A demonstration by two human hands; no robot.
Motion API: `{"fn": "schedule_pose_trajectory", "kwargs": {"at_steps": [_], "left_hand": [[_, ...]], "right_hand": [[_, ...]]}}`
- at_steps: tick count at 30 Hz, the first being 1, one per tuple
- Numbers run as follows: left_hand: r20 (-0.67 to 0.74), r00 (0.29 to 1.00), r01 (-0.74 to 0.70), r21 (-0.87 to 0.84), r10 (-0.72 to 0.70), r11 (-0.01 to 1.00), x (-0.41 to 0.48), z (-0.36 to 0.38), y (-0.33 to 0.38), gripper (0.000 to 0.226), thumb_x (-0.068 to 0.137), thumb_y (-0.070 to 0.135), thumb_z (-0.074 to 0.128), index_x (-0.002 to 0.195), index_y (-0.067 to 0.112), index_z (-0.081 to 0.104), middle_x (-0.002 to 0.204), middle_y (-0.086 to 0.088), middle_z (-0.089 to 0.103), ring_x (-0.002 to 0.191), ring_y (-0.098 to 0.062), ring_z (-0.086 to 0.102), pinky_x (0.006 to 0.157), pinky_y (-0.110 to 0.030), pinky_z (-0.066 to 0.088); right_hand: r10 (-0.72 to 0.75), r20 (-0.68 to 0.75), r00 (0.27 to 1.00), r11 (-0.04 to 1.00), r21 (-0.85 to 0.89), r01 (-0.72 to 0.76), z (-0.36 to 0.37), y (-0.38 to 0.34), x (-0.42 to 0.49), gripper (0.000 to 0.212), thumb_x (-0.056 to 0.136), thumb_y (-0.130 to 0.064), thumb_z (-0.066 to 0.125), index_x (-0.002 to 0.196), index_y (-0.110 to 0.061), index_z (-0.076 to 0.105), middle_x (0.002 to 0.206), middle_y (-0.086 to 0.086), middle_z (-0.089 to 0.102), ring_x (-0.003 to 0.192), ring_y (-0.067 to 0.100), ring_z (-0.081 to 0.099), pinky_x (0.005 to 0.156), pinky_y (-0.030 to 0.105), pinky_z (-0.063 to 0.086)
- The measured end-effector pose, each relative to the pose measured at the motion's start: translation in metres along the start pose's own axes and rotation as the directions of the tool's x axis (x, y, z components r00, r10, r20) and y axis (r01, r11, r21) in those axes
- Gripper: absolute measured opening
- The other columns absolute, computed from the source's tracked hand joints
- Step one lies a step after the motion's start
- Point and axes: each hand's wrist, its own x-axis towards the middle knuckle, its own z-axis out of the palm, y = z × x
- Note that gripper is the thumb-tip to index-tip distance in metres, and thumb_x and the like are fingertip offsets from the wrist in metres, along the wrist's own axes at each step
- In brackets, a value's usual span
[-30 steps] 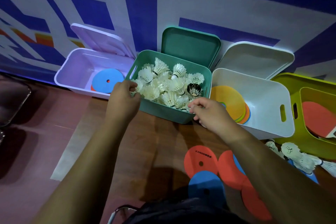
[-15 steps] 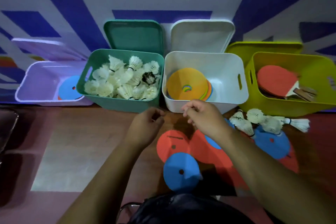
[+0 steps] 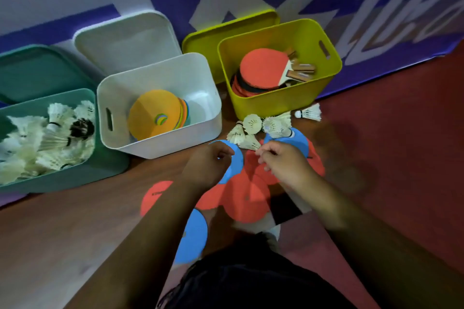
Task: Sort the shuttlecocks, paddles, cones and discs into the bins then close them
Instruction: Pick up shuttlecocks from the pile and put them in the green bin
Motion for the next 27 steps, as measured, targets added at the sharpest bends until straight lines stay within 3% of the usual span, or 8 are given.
{"fn": "schedule_pose_trajectory", "kwargs": {"at_steps": [2, 6, 10, 14, 17, 20, 24, 27], "left_hand": [[0.026, 1.000, 0.009, 0.050, -0.010, 0.999, 0.010, 0.019, 0.011, 0.017, 0.096, 0.016, 0.066, 0.099, 0.029, 0.076, 0.084, 0.014, 0.068, 0.092, -0.023, 0.071, 0.084, -0.031, 0.052], [0.040, 0.998, 0.038, 0.174, -0.045, 0.984, 0.031, 0.052, 0.023, 0.030, 0.094, 0.018, 0.069, 0.124, 0.018, 0.073, 0.124, -0.002, 0.070, 0.118, -0.020, 0.063, 0.083, -0.014, 0.032], [0.016, 0.996, 0.081, 0.142, -0.084, 0.987, 0.048, 0.073, 0.028, 0.050, 0.091, 0.013, 0.071, 0.139, 0.017, 0.062, 0.136, -0.010, 0.060, 0.120, -0.025, 0.061, 0.087, -0.019, 0.036], [0.036, 0.991, 0.123, 0.174, -0.131, 0.977, 0.063, 0.088, 0.025, 0.050, 0.087, 0.011, 0.073, 0.136, 0.016, 0.065, 0.136, -0.012, 0.057, 0.114, -0.027, 0.064, 0.092, -0.025, 0.044], [-0.028, 0.982, 0.187, 0.134, -0.185, 0.973, 0.068, 0.093, 0.023, 0.046, 0.085, 0.013, 0.076, 0.131, 0.013, 0.070, 0.136, -0.011, 0.061, 0.119, -0.028, 0.063, 0.098, -0.033, 0.049], [-0.056, 0.985, 0.169, 0.107, -0.164, 0.980, 0.065, 0.091, 0.024, 0.035, 0.086, 0.012, 0.077, 0.121, 0.014, 0.075, 0.115, -0.004, 0.070, 0.108, -0.024, 0.066, 0.083, -0.026, 0.044], [0.068, 0.984, 0.160, 0.040, -0.162, 0.986, 0.056, 0.091, 0.030, 0.038, 0.075, 0.053, 0.075, 0.105, 0.031, 0.075, 0.099, 0.009, 0.073, 0.093, -0.008, 0.069, 0.078, -0.021, 0.046], [0.075, 0.985, 0.149, 0.073, -0.154, 0.986, 0.052, 0.097, 0.029, 0.040, 0.082, 0.038, 0.074, 0.119, 0.026, 0.076, 0.112, 0.004, 0.075, 0.106, -0.014, 0.069, 0.091, -0.026, 0.050]], "right_hand": [[0.035, -0.030, 0.999, 0.999, 0.016, -0.034, -0.018, 0.018, 0.003, 0.020, 0.099, -0.020, 0.059, 0.091, -0.029, 0.075, 0.084, -0.008, 0.078, 0.063, 0.007, 0.071, 0.063, 0.025, 0.048], [0.079, -0.048, 0.996, 0.996, 0.037, -0.078, -0.043, 0.044, 0.009, 0.016, 0.092, -0.030, 0.058, 0.088, -0.031, 0.074, 0.083, -0.008, 0.079, 0.068, 0.011, 0.073, 0.067, 0.029, 0.052], [0.093, -0.051, 0.994, 0.995, 0.046, -0.091, -0.060, 0.059, 0.019, 0.016, 0.096, -0.025, 0.060, 0.089, -0.031, 0.073, 0.089, -0.009, 0.078, 0.075, 0.014, 0.075, 0.067, 0.027, 0.049], [0.084, -0.051, 0.995, 0.996, 0.021, -0.083, -0.072, 0.068, 0.032, 0.017, 0.098, -0.024, 0.059, 0.089, -0.030, 0.072, 0.106, -0.013, 0.077, 0.085, 0.012, 0.073, 0.071, 0.027, 0.049], [0.069, -0.063, 0.996, 0.997, -0.019, -0.070, -0.081, 0.069, 0.042, 0.018, 0.098, -0.024, 0.056, 0.094, -0.027, 0.074, 0.089, -0.011, 0.074, 0.081, 0.016, 0.072, 0.068, 0.030, 0.052], [0.058, -0.064, 0.996, 0.997, -0.040, -0.060, -0.084, 0.066, 0.053, 0.018, 0.098, -0.021, 0.057, 0.092, -0.028, 0.072, 0.076, -0.007, 0.068, 0.070, 0.016, 0.065, 0.063, 0.029, 0.049], [-0.040, -0.054, 0.998, 0.993, -0.115, 0.033, -0.079, 0.062, 0.071, 0.021, 0.094, -0.016, 0.062, 0.105, -0.031, 0.074, 0.105, -0.004, 0.074, 0.093, 0.017, 0.069, 0.081, 0.030, 0.053], [-0.074, 0.022, 0.997, 0.981, -0.180, 0.077, -0.070, 0.048, 0.081, 0.036, 0.094, -0.019, 0.061, 0.126, -0.033, 0.072, 0.121, -0.001, 0.071, 0.091, 0.018, 0.067, 0.081, 0.028, 0.050]]}}
